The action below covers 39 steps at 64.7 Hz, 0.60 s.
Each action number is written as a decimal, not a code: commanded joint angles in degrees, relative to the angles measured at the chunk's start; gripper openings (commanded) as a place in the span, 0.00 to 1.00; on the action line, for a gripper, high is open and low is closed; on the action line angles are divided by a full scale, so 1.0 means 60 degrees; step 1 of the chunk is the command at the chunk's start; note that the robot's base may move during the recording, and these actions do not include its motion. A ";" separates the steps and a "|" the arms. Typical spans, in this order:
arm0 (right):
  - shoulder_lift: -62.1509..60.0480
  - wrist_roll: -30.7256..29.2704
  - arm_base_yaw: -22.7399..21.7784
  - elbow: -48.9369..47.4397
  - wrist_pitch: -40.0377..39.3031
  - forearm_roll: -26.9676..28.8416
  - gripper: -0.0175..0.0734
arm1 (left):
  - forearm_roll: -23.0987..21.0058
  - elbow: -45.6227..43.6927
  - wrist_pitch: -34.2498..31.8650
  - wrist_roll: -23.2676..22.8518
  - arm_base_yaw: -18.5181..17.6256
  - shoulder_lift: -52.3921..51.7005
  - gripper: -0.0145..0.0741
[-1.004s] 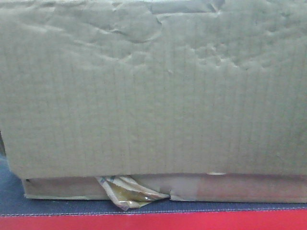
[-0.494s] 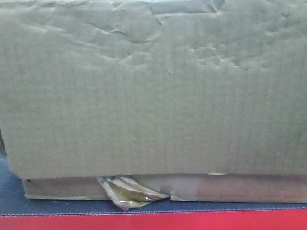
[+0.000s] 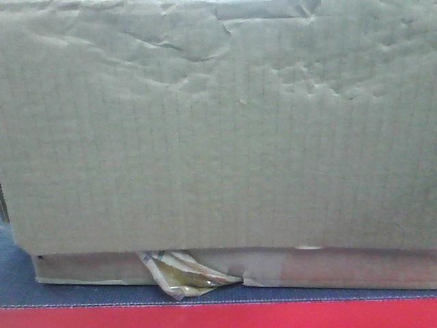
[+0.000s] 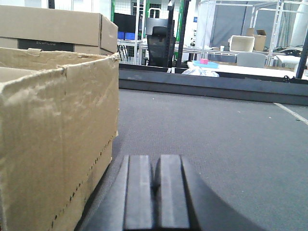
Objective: Stack two boxes on right shelf middle
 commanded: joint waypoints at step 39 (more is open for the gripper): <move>-0.0036 0.0012 -0.0004 0.0000 -0.0167 -0.0004 0.02 | -0.0646 0.2282 -0.0056 0.0063 0.0049 0.0123 0.64</move>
